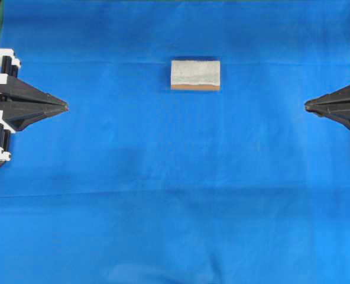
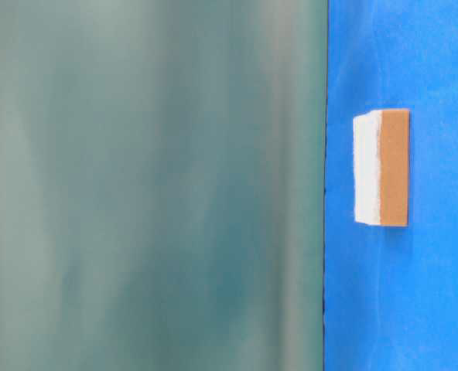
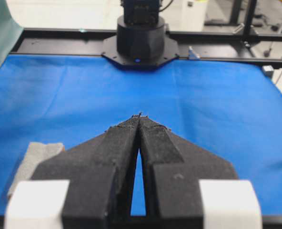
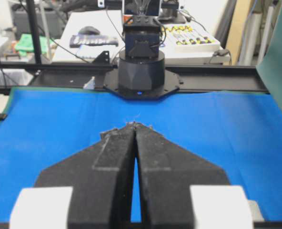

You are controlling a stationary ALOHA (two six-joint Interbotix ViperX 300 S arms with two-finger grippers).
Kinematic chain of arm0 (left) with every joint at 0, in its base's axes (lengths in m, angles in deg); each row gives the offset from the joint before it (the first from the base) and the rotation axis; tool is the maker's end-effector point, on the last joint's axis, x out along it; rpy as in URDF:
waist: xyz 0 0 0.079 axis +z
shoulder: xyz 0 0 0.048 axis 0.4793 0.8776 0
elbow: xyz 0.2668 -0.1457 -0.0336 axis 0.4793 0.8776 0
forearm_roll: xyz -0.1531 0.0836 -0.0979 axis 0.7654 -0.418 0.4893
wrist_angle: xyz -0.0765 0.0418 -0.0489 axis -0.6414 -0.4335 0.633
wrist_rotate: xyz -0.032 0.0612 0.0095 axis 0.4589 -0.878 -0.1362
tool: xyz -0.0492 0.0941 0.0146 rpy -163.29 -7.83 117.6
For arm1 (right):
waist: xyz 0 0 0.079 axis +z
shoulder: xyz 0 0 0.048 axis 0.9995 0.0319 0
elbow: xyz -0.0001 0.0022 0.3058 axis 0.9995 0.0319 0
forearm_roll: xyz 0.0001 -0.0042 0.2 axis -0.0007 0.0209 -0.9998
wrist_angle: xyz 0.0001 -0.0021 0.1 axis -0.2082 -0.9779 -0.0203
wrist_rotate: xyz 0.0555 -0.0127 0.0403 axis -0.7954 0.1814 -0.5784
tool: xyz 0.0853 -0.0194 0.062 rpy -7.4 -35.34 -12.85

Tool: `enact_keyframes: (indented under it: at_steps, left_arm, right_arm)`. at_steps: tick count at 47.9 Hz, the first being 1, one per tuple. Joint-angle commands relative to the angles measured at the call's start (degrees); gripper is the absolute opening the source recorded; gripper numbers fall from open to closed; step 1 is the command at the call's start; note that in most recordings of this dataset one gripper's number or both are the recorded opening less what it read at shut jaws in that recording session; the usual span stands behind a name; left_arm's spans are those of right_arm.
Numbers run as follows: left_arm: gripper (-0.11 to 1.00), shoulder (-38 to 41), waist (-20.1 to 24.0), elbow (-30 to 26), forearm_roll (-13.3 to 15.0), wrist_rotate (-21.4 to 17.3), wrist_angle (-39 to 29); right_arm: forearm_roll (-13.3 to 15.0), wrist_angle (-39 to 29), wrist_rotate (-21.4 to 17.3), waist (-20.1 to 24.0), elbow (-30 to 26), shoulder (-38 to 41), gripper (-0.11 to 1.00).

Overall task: Hand over the sponge with the left arm and wipe it with the right arm.
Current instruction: 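Move the left gripper to the sponge and close on its left end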

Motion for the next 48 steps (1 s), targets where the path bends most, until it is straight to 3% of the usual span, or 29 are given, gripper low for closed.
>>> enact_keyframes:
  at_steps: [1, 16, 33, 36, 41, 48]
  left_arm:
    - [0.0, 0.7, 0.44, -1.32, 0.88, -1.05, 0.18]
    - [0.0, 3.25, 2.55, -2.55, 0.97, -4.13, 0.53]
    - [0.03, 16.88, 9.93, -6.86, 0.97, -6.59, 3.52]
    - [0.14, 19.95, 11.25, -8.09, 0.97, -6.68, 3.87]
    - [0.44, 26.1, 12.83, -10.9, 0.97, -7.21, 3.87]
    - [0.84, 36.56, 13.54, -15.38, 0.97, -13.1, 3.78]
  right_arm:
    - [-0.09, -0.18, 0.35, 0.09, -1.58, 0.44, 0.0]
    - [-0.09, -4.22, 0.18, 0.0, -1.76, 0.44, 0.0]
    - [-0.09, -4.66, 0.18, -0.18, -1.58, 0.7, 0.0]
    - [-0.09, -4.75, 0.26, -0.18, -1.67, 0.7, 0.0]
    - [0.0, -5.1, 0.26, -0.18, -1.58, 0.7, 0.0]
    - [-0.09, -5.8, 0.26, -0.18, -1.58, 0.79, 0.0]
